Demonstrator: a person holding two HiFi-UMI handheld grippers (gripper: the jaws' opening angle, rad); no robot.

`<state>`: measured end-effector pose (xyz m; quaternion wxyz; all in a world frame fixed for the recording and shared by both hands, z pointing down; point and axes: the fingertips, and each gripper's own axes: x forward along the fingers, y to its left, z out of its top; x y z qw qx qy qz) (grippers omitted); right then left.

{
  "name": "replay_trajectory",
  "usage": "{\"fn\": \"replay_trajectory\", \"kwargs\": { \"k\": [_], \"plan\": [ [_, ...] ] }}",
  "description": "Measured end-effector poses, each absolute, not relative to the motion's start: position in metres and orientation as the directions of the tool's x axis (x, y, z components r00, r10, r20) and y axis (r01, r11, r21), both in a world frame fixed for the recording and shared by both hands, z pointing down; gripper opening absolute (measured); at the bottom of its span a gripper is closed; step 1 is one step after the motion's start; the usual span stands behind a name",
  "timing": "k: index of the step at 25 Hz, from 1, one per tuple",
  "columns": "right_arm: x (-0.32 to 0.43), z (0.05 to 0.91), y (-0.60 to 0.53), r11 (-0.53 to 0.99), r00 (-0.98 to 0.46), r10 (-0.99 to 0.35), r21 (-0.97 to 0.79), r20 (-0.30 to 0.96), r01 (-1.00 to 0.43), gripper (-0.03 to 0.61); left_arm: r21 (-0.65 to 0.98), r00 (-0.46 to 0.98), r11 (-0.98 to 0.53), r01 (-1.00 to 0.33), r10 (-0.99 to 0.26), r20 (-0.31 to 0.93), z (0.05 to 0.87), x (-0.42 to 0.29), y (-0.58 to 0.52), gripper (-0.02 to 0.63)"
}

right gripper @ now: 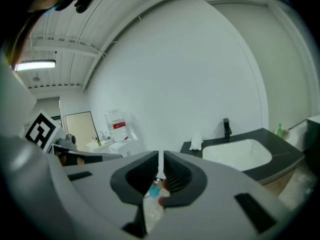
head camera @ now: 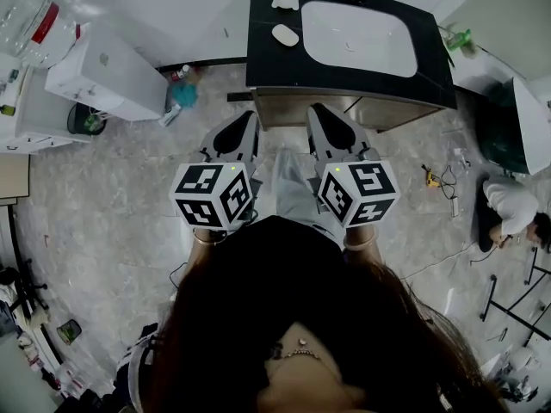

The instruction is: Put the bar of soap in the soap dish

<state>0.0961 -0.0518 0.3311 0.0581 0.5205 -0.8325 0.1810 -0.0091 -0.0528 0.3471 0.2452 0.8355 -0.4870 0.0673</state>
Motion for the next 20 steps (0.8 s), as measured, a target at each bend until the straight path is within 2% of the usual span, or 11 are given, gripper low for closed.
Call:
{"fn": "replay_trajectory", "kwargs": {
  "k": [6, 12, 17, 20],
  "plan": [
    [0.103, 0.332, -0.153, 0.458, -0.509, -0.805, -0.226, 0.304, -0.860, 0.029, 0.347, 0.457, -0.334, -0.876, -0.804, 0.380, 0.346, -0.003, -0.144, -0.003],
    [0.098, 0.350, -0.220, 0.522, -0.565, -0.757, -0.217, 0.329, -0.825, 0.133, 0.368, 0.426, -0.285, -0.885, -0.815, 0.393, 0.348, -0.007, -0.191, -0.003],
    [0.095, 0.378, -0.264, 0.528, -0.560, -0.735, -0.195, 0.382, -0.827, 0.167, 0.374, 0.418, -0.270, -0.887, -0.815, 0.402, 0.353, -0.014, -0.218, -0.003],
    [0.092, 0.404, -0.287, 0.530, -0.547, -0.717, -0.170, 0.433, -0.830, 0.208, 0.376, 0.423, -0.273, -0.885, -0.810, 0.406, 0.358, -0.019, -0.241, -0.003]
  ]
}}
